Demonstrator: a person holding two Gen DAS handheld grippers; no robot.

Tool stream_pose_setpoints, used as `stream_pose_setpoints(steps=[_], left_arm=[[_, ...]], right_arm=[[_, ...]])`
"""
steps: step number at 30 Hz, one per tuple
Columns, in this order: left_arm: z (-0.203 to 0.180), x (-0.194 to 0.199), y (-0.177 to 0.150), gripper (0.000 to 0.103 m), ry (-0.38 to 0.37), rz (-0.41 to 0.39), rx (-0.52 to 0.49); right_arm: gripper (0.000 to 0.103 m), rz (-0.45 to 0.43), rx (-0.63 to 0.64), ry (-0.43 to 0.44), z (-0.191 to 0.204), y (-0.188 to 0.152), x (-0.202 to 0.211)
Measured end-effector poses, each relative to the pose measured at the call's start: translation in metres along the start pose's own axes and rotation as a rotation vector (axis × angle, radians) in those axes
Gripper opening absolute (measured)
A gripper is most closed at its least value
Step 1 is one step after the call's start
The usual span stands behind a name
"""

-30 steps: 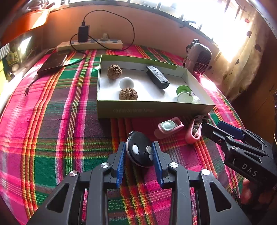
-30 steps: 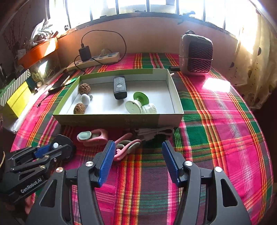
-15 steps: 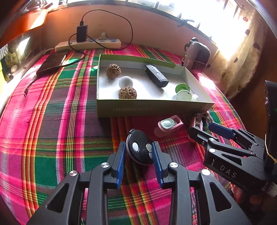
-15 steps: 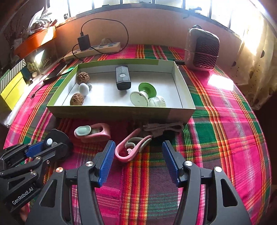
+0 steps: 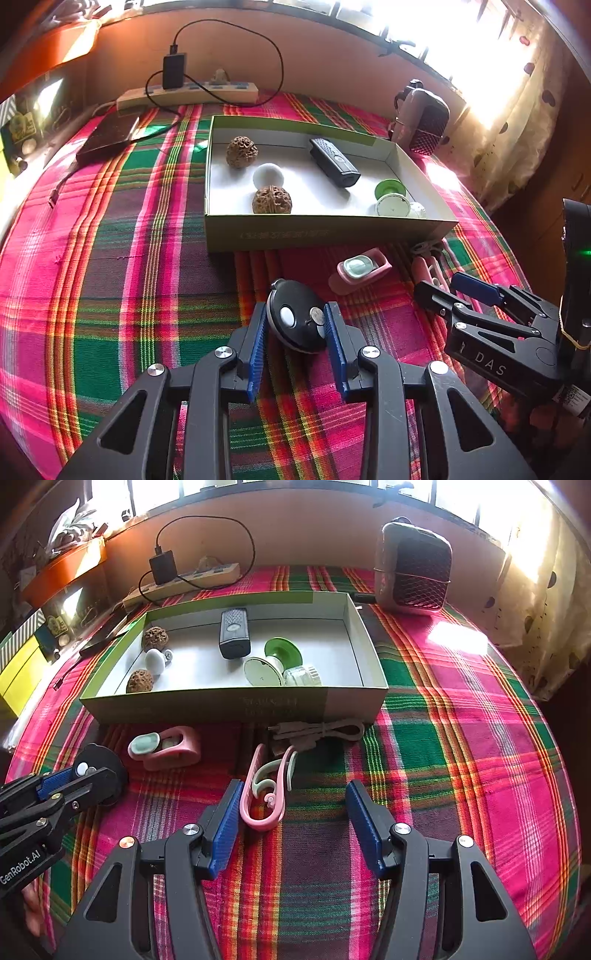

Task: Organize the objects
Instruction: 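Grasp the pink hook-shaped earpiece with the right tool while the left tool holds the disc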

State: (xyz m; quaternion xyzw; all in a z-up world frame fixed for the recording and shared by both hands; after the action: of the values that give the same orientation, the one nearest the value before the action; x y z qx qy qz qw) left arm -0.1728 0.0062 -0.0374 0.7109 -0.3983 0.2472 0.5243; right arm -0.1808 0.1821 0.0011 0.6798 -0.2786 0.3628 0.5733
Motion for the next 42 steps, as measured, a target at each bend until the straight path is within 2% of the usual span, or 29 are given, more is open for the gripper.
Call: stream_pose_setpoints(steps=[12, 14, 16, 21, 24, 42], left_arm=[[0.0002, -0.0005, 0.0015, 0.029, 0.014, -0.016, -0.003], [0.0002, -0.0002, 0.0013, 0.028, 0.017, -0.019, 0.000], [0.0002, -0.0001, 0.0014, 0.028, 0.020, -0.020, 0.002], [-0.0008, 0.0003, 0.0009, 0.027, 0.025, -0.022, 0.000], [-0.0007, 0.0006, 0.0010, 0.027, 0.027, -0.022, -0.002], [-0.0024, 0.0019, 0.0003, 0.026, 0.032, -0.025, -0.008]], right_arm=[[0.056, -0.031, 0.031, 0.015, 0.0005, -0.0010, 0.0005], [0.052, -0.038, 0.035, 0.018, 0.0006, -0.0017, 0.0012], [0.044, -0.044, 0.038, 0.019, 0.0008, -0.0024, 0.0020], [0.035, -0.053, 0.045, 0.024, 0.0003, -0.0022, 0.0025], [0.025, -0.057, 0.043, 0.029, -0.0007, -0.0028, 0.0033], [0.025, -0.060, 0.049, 0.023, -0.0004, -0.0045, 0.0039]])
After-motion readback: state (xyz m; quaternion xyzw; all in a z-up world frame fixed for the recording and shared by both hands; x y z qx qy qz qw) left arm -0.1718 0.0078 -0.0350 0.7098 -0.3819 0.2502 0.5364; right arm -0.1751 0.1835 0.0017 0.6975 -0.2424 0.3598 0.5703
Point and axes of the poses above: each gripper's, at about its wrist camera, not at the fingertips, and x roughly against the way its jaws point, z to its left, y to its top, the point moved 6 cm from there along -x, roughly the way its jaws point, and after that the axes turned 8 degrees about x, right-handed, at the moved point
